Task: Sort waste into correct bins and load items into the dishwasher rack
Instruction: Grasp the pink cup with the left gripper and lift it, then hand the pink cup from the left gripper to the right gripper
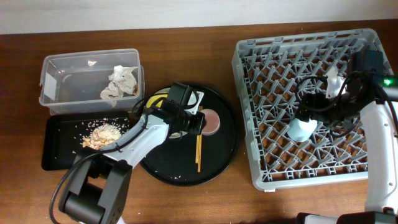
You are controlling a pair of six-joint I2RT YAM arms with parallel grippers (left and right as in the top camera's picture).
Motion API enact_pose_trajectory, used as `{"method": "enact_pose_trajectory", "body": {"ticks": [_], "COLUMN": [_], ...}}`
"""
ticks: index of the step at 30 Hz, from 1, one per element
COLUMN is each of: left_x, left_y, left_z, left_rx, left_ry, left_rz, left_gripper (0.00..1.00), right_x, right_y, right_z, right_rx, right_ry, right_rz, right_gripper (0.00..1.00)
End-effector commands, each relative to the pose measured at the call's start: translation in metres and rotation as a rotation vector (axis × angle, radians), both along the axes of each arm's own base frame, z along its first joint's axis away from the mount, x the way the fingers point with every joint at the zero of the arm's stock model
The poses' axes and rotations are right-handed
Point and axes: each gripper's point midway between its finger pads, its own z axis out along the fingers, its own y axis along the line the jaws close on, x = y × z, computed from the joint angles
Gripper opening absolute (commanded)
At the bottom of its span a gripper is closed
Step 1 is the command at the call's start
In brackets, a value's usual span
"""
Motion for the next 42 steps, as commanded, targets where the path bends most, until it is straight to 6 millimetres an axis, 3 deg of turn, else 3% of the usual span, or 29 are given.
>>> {"method": "enact_pose_trajectory", "body": {"ticks": [1,4,9,11,12,13,15,17,19,24,31,35,42], "left_x": [-0.001,-0.002,-0.003,-0.001,0.000,0.001,-0.004,-0.014,-0.022,-0.031,-0.041,-0.043,-0.054], "left_y": [0.002,0.008,0.050,0.064,0.068,0.068,0.060,0.049,0.041,0.037,0.035,0.032,0.015], "left_z": [-0.004,0.016,0.081,0.110,0.122,0.137,0.163,0.194,0.213,0.225,0.234,0.234,0.234], "left_rx": [0.017,0.005,-0.047,-0.176,-0.257,-0.379,-0.557,-0.727,-0.801,-0.862,-0.909,-0.913,-0.909], "left_ry": [0.012,-0.006,-0.070,-0.061,-0.042,-0.012,0.004,0.012,-0.012,0.011,0.038,0.050,0.073], "left_rz": [0.003,0.018,0.122,0.181,0.200,0.189,0.089,-0.035,-0.136,-0.195,-0.250,-0.257,-0.306], "left_gripper": [0.00,0.00,0.00,0.00,0.00,0.00,0.00,0.00,0.00,0.00,0.00,0.00,0.00], "right_x": [0.001,0.001,0.002,0.003,0.005,0.008,0.008,0.005,0.000,-0.010,-0.025,-0.029,-0.026], "right_y": [0.001,0.001,-0.002,0.001,0.015,0.042,0.077,0.107,0.132,0.197,0.259,0.278,0.283], "right_z": [0.004,0.004,0.004,0.004,0.008,0.020,0.041,0.057,0.063,0.077,0.104,0.111,0.115], "right_rx": [0.006,0.005,-0.010,0.006,0.074,0.211,0.401,0.511,0.565,0.705,0.867,0.873,0.865], "right_ry": [-0.015,-0.016,-0.016,-0.022,-0.050,-0.122,-0.224,-0.293,-0.311,-0.353,-0.484,-0.557,-0.607], "right_rz": [0.001,0.001,-0.002,0.002,0.062,0.198,0.337,0.467,0.563,0.775,1.016,1.113,1.146], "right_gripper": [0.84,0.84,0.93,0.93,0.93,0.92,0.92,0.93,0.95,0.95,0.96,0.96,0.95]}}
